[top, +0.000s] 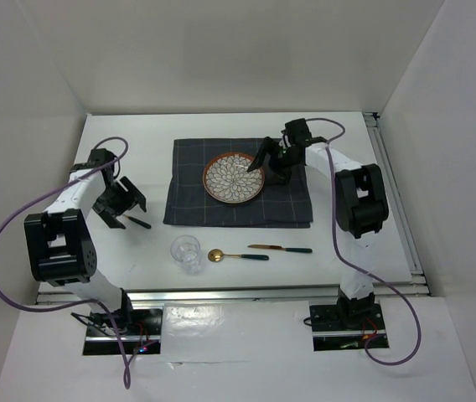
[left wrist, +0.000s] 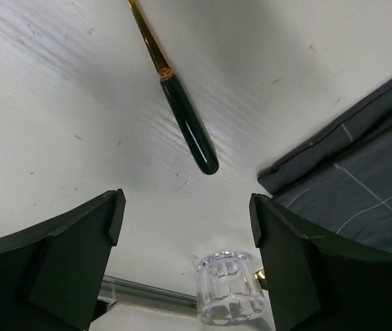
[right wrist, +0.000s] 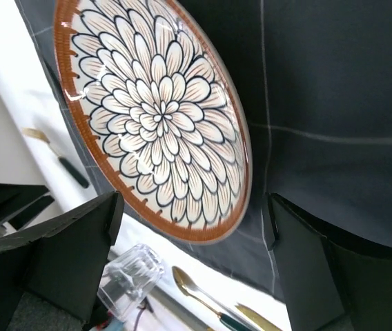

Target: Set the dinner table for one person

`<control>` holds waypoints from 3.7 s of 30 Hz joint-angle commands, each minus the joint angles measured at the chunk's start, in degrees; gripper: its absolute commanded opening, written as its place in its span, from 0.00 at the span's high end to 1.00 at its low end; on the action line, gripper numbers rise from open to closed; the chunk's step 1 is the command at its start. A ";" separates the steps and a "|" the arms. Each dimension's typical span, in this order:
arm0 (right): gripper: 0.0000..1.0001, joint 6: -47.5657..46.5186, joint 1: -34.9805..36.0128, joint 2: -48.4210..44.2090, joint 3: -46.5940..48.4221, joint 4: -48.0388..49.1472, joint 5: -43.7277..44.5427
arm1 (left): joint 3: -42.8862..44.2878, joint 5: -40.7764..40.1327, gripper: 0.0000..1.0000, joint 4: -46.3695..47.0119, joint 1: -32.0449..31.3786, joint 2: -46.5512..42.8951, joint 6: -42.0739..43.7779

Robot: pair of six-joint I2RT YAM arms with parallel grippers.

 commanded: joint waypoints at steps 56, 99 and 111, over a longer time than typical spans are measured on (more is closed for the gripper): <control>0.07 -14.38 20.04 -29.19 -6.63 -17.39 17.11 | 36.26 -9.50 0.25 -6.98 -28.50 29.10 15.60; 0.92 -9.92 45.29 -9.77 2.23 -11.48 24.66 | 32.30 -4.41 0.32 -8.39 -10.48 1.93 7.95; 1.00 -8.96 22.48 -12.84 19.73 -28.64 38.80 | 36.26 -0.10 0.30 -10.42 -9.87 2.01 9.70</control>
